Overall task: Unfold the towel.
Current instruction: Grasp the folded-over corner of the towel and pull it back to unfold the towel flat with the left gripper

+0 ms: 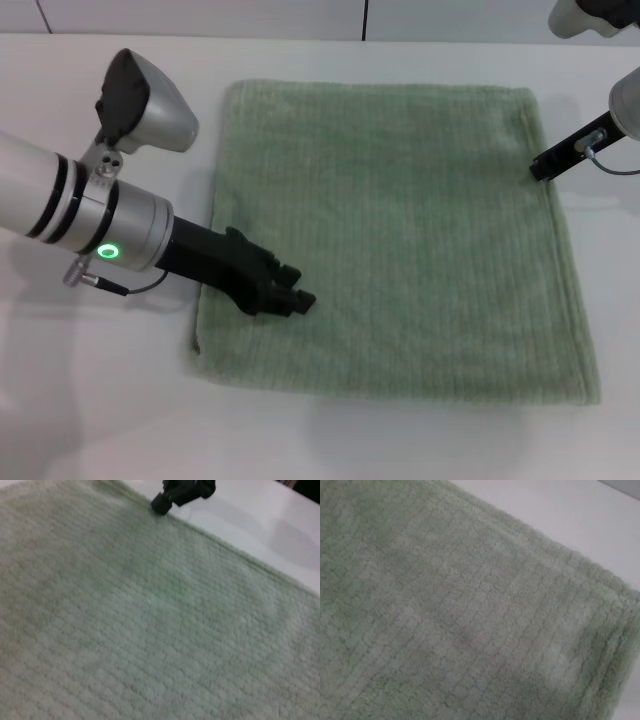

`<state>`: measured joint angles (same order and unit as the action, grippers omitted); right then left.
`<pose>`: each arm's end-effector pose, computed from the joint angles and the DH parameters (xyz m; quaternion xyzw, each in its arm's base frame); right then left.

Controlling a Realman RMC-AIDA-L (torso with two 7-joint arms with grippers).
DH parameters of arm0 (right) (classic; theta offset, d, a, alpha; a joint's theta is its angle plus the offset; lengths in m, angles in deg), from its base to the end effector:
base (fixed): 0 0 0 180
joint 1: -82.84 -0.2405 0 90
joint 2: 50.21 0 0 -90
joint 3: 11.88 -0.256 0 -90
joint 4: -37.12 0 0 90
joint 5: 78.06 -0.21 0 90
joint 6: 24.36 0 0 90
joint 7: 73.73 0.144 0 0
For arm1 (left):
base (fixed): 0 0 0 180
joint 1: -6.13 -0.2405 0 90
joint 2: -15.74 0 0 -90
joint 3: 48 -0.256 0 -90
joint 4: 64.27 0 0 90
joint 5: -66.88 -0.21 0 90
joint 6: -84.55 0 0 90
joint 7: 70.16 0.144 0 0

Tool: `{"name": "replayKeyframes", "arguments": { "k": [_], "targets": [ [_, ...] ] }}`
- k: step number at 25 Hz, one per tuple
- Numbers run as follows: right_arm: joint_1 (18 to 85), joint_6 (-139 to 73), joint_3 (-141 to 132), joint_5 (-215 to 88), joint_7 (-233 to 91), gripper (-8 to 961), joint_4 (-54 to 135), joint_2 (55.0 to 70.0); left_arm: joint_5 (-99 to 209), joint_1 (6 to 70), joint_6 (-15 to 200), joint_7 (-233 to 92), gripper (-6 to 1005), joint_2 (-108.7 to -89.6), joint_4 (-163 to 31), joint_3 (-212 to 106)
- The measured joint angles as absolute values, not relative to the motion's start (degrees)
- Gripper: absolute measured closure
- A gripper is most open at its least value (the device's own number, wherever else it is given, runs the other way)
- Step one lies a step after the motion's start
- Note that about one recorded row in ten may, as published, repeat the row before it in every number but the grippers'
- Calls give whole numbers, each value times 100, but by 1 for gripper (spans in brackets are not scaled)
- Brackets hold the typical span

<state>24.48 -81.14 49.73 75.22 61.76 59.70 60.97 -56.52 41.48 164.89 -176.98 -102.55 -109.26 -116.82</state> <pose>0.2373 0.4537 -0.0026 -0.8754 0.3709 -0.1690 0.2601 -0.2309 0.3424 -0.0477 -0.9654 -0.2591 -0.0087 0.0288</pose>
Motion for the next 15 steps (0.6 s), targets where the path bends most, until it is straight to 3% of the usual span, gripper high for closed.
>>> {"name": "replayKeyframes", "arguments": {
  "k": [15],
  "targets": [
    [2424, -8114, 4973, 7522, 6135, 927, 5970, 6092, -6046, 4041, 16513, -17778, 605, -10154, -10941, -11492]
  ]
}}
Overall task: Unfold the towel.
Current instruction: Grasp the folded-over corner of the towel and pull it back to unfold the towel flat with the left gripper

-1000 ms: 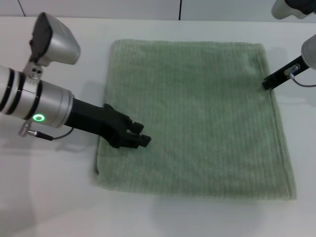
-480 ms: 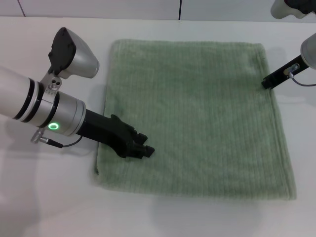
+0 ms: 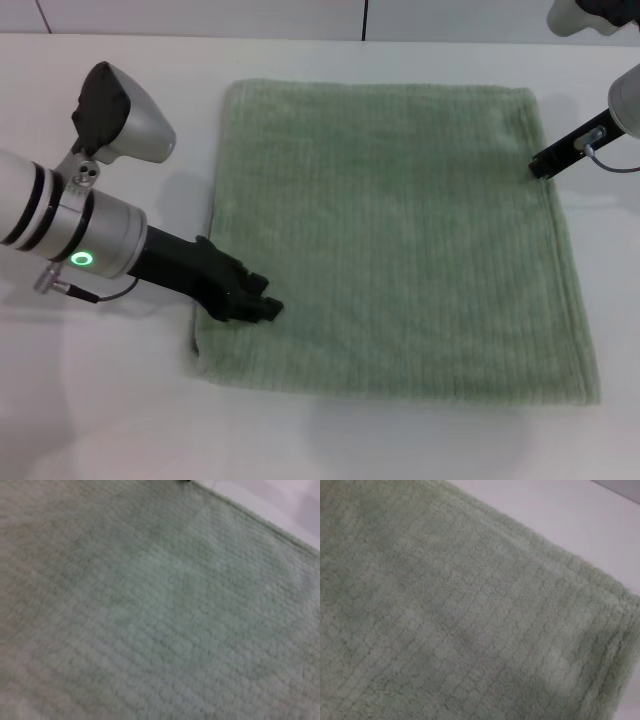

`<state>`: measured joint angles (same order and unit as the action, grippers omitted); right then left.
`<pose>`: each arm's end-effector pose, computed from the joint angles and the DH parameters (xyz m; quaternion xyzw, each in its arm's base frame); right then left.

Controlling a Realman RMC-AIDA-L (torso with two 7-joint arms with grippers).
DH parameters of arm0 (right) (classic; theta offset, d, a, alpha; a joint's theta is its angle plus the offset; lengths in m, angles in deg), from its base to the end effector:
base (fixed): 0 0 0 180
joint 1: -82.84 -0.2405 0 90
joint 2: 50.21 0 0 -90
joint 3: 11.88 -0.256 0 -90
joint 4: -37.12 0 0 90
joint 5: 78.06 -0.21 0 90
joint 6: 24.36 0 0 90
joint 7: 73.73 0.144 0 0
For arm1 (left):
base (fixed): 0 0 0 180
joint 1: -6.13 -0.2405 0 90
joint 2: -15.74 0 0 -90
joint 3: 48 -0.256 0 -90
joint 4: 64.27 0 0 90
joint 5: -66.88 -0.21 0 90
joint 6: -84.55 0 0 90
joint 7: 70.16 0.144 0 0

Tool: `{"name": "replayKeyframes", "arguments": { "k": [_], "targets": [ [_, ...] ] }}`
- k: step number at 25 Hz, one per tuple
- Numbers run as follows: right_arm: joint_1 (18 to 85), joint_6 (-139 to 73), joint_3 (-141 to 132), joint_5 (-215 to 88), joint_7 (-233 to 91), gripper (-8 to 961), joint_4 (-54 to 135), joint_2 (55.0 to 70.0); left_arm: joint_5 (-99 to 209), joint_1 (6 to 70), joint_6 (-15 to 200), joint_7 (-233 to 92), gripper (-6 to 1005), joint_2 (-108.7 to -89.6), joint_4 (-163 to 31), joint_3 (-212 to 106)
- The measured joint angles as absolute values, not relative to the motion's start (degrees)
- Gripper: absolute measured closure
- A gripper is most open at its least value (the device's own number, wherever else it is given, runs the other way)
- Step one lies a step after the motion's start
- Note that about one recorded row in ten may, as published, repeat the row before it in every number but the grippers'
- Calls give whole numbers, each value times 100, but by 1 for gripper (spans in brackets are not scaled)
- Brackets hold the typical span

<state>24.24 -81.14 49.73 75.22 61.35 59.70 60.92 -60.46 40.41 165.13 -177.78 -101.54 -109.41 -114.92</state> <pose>0.2355 0.4548 -0.0022 -0.8773 0.3659 -0.1695 0.2602 -0.2508 0.3412 -0.0362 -0.9596 -0.2770 0.0200 0.0445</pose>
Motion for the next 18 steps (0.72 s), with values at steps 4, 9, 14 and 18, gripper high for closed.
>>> {"name": "replayKeyframes", "arguments": {
  "k": [4, 9, 14, 18],
  "targets": [
    [2420, -8114, 4973, 7521, 6135, 927, 5970, 6090, -6080, 4010, 16569, -17799, 606, -10098, -10962, -11434],
    [2407, -8114, 4973, 7521, 6135, 926, 5970, 6088, -6106, 3931, 16711, -17794, 607, -9989, -10990, -11354],
    [2403, -8108, 4973, 7521, 6128, 925, 5970, 6088, -6111, 3813, 16890, -17722, 608, -9926, -11131, -11137],
    [2397, -8098, 4973, 7521, 6126, 925, 5970, 6088, -6053, 3721, 17266, -17414, 609, -9956, -11414, -10495]
  ]
}}
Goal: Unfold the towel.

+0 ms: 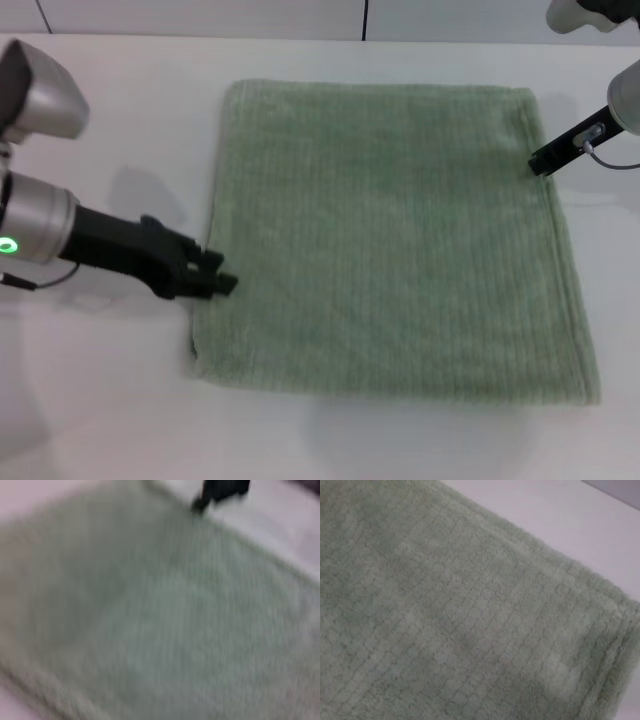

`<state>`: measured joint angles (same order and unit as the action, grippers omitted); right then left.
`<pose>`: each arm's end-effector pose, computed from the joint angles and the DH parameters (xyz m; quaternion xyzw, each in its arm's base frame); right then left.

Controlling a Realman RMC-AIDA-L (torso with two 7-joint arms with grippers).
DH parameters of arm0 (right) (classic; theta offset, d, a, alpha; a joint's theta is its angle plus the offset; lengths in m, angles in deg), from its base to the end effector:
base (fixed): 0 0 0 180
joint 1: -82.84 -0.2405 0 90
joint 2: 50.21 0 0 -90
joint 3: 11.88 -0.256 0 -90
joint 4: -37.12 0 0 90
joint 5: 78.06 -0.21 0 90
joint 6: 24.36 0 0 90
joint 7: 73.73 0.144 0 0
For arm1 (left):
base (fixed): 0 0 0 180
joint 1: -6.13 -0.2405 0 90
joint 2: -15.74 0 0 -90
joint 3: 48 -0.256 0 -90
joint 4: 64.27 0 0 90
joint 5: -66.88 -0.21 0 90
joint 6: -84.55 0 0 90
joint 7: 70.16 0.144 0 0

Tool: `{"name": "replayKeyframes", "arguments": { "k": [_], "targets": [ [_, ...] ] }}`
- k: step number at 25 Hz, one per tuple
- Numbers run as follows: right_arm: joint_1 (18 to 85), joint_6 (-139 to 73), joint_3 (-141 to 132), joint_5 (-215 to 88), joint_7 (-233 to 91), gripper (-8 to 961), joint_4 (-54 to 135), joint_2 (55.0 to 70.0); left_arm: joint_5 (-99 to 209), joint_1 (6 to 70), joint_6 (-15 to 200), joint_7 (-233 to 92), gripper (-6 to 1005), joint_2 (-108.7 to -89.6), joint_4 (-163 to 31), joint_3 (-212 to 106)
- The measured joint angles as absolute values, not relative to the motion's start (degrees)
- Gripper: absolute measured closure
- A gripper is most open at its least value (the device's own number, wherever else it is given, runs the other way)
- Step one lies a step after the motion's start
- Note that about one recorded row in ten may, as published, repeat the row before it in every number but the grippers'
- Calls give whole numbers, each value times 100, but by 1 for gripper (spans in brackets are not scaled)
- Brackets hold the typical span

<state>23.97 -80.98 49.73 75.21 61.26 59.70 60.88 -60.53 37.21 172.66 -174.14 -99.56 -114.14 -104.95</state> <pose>0.2334 0.4565 -0.0017 -0.8783 0.3628 -0.1685 0.2620 -0.2648 0.3379 0.0099 -0.9571 -0.2807 -0.0231 0.0683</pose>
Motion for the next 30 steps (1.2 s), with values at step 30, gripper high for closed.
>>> {"name": "replayKeyframes", "arguments": {
  "k": [30],
  "targets": [
    [2323, -6960, 5926, 8911, 7476, 921, 7225, 6713, 550, 4128, 15130, -11752, 645, -10283, -7854, -9161]
  ]
}}
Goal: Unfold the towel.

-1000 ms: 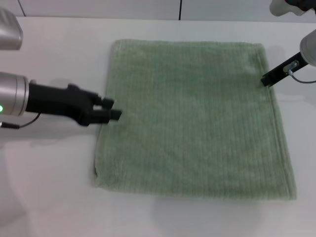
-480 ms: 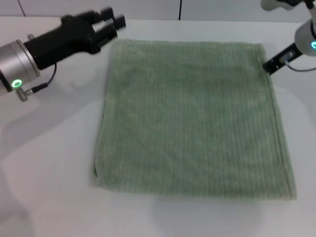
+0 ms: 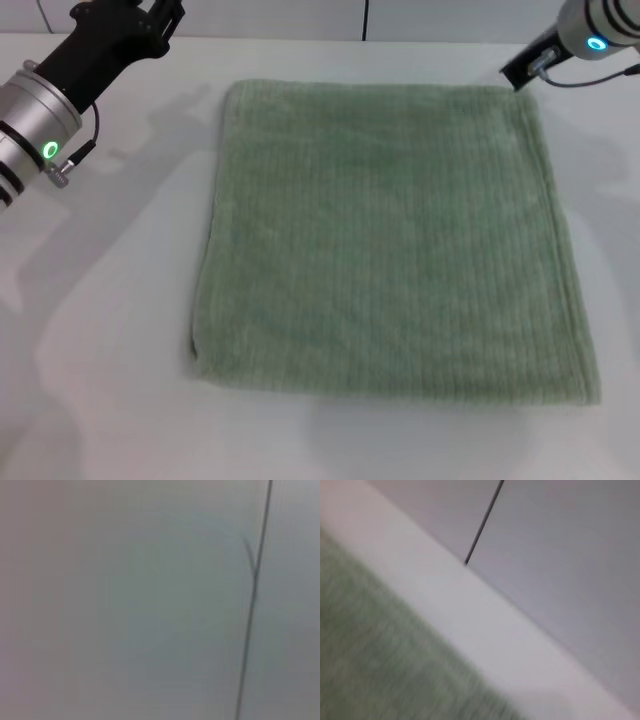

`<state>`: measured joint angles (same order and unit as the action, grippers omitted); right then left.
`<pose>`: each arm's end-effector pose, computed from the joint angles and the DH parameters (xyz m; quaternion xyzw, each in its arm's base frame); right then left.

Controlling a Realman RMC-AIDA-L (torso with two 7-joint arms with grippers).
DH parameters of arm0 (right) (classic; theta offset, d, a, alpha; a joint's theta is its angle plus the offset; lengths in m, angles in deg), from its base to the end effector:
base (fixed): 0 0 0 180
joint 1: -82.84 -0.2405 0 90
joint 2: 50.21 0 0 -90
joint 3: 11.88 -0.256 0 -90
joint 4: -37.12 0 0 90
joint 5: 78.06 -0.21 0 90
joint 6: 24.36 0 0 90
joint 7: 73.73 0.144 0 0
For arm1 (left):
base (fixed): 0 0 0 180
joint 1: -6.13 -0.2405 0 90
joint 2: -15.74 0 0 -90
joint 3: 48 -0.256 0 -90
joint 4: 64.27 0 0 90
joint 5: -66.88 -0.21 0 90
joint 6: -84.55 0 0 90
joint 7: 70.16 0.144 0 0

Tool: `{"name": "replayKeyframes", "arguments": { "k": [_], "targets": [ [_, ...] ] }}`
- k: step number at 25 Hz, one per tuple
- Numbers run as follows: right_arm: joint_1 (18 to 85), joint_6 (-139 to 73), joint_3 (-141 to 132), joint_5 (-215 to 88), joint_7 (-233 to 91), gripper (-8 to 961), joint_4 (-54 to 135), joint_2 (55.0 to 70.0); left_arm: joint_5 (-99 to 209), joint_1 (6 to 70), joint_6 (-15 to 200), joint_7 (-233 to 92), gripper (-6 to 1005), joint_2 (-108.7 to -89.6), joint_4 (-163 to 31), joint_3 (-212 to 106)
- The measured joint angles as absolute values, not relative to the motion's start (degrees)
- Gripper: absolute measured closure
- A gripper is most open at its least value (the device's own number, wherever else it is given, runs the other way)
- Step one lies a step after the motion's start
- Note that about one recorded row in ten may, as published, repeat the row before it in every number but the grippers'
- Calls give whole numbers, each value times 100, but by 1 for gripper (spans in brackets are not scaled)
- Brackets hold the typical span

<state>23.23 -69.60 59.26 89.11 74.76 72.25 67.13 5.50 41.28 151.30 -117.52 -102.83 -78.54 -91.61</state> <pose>0.1716 0.4897 -0.0114 -0.8690 0.2407 -0.1646 0.3997 -0.2641 0.3961 0.0124 -0.7664 -0.2364 -0.4067 0.4374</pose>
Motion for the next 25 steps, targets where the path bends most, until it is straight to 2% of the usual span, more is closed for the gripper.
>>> {"name": "replayKeyframes", "arguments": {
  "k": [2, 3, 6, 7, 9, 12, 13, 17, 22, 25],
  "targets": [
    [2740, -6333, 6212, 8912, 7563, 921, 7733, 6844, 711, 4216, 14912, -11564, 649, -10291, -7738, -9155],
    [2740, -6333, 6212, 8912, 7563, 921, 7733, 6844, 794, 4249, 14838, -11490, 650, -10293, -7694, -9152],
    [3432, -5275, 6588, 8912, 7602, 920, 8283, 6930, 1022, 4302, 14730, -11350, 656, -10295, -7600, -9149],
    [3996, -4175, 7105, 8869, 7716, 920, 8481, 6946, 1022, 4302, 14730, -11350, 656, -10295, -7600, -9149],
    [4190, -3691, 7314, 8833, 7758, 920, 8512, 6945, 1197, 4327, 14680, -11235, 655, -10299, -7560, -9149],
    [5088, -1016, 8215, 8439, 7821, 920, 8262, 6928, 1552, 4373, 14655, -11005, 654, -10309, -7451, -9149],
    [5088, -1016, 8215, 8439, 7821, 919, 8262, 6928, 1736, 4402, 14655, -10879, 653, -10309, -7353, -9150],
    [5455, 1633, 8814, 7776, 8128, 919, 7194, 6929, 2224, 4453, 14661, -10379, 652, -10331, -7118, -9151],
    [5663, 3228, 9043, 7171, 9104, 918, 6243, 6937, 2462, 4566, 14685, -9944, 648, -10338, -6876, -9151],
    [5911, 3377, 9026, 7047, 9453, 918, 6217, 6920, 2479, 4571, 14689, -9909, 638, -10337, -6843, -9170]
  ]
}}
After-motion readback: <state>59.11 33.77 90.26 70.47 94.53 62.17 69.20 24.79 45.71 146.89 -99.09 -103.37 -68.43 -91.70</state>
